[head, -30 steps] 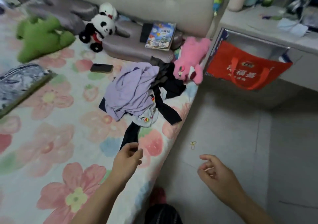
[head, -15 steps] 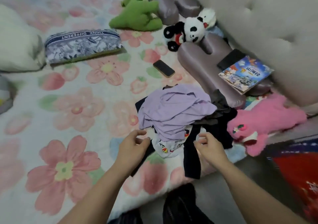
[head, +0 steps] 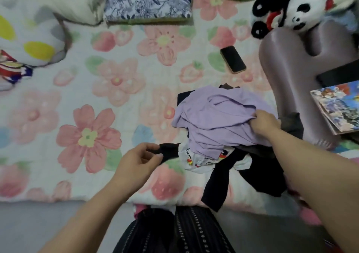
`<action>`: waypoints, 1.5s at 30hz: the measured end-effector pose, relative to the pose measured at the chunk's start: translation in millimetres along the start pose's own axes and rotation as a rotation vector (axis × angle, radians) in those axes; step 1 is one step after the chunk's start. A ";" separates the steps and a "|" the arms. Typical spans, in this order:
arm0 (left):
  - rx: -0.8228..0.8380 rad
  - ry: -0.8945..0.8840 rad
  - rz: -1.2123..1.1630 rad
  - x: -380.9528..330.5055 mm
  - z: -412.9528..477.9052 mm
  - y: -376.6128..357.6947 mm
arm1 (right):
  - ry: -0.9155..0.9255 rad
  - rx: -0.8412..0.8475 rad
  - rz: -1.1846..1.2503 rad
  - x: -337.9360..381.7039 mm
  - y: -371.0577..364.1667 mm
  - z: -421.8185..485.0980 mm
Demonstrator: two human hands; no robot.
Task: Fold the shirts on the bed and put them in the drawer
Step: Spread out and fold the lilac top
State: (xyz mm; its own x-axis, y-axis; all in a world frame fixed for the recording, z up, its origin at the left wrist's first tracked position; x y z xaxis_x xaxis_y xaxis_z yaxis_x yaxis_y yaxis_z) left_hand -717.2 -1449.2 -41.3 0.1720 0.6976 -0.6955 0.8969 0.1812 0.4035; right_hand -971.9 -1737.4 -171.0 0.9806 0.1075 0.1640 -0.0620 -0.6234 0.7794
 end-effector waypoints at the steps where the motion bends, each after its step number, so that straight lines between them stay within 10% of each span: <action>1: 0.002 0.001 -0.008 -2.0 -1.1 0.9 | 0.083 -0.004 0.066 11.0 3.5 -5.2; 9: 0.005 -0.137 -0.028 -49.1 10.2 31.1 | 0.701 0.011 0.227 174.3 64.5 -130.4; 16: 0.198 -0.682 -0.049 -117.2 -13.3 99.9 | 1.083 -0.151 0.079 316.0 119.6 -277.0; 25: 0.232 -0.596 0.417 -47.3 -24.6 243.3 | 0.982 -0.457 -0.307 410.9 142.4 -365.1; 29: -0.010 -0.502 0.710 -9.6 -36.1 319.0 | 0.859 -0.547 -0.492 411.6 145.6 -387.2; 45: -0.193 -0.747 0.232 19.8 -200.9 376.8 | 1.038 -0.591 0.087 488.2 66.6 -518.2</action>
State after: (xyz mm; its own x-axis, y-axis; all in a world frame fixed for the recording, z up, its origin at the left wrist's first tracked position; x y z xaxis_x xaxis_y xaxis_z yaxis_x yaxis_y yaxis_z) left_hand -457.7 -1227.8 216.4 0.6336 0.0971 -0.7676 0.7302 0.2527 0.6347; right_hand -593.7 -1325.2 274.3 0.3678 0.8255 0.4281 -0.4630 -0.2367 0.8542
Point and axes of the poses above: each hand's wrist, its own z-axis towards the middle knuckle, its own y-axis out of the back of the hand, x = y × z, the point moved 9 cm from there along z, towards the middle knuckle, and after that the axes turned 7 degrees about x, right-handed, at the moved point
